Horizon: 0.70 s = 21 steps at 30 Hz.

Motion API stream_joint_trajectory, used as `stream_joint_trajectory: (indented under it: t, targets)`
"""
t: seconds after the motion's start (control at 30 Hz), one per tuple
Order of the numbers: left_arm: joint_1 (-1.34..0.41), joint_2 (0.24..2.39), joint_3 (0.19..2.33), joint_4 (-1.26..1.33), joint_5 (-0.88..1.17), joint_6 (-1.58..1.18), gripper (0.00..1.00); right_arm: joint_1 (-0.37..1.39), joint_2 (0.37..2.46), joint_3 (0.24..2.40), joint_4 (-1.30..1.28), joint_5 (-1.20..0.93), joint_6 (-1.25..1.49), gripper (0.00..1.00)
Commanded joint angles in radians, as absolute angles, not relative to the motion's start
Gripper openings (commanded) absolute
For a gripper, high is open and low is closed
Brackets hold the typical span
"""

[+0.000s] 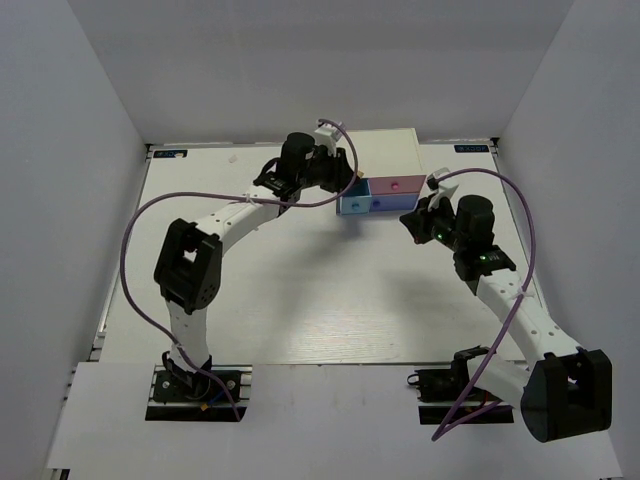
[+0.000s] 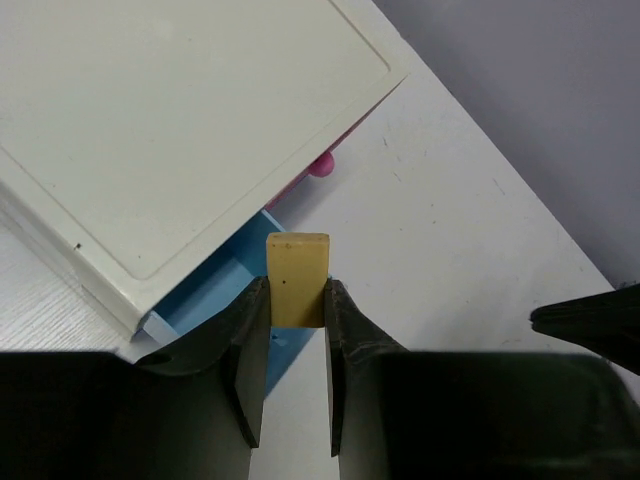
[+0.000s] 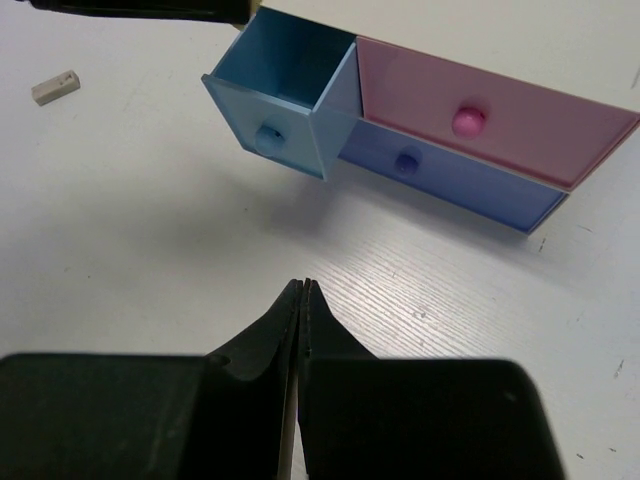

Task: Sort the stationery into containers
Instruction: Place the stationery in the drawer.

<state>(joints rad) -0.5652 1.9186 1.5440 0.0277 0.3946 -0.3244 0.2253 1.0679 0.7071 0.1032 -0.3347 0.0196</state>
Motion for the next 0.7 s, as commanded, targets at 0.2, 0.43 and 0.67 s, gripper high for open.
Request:
stream_joint_trajectory:
  t: [0.2,0.43,0.67]
  targets:
    - [-0.565,1.956,1.669,-0.049,0.347,-0.247,0.06,0.199,1.034,0.703,0.132,-0.336,0.009,0.00]
    - [-0.574,1.965,1.669,-0.080,0.347,-0.238,0.14,0.192,1.046,0.706,0.143,-0.350,0.006,0.08]
    - [-0.574,1.965,1.660,-0.107,0.356,-0.227,0.19,0.189,1.054,0.712,0.147,-0.359,0.005,0.11]
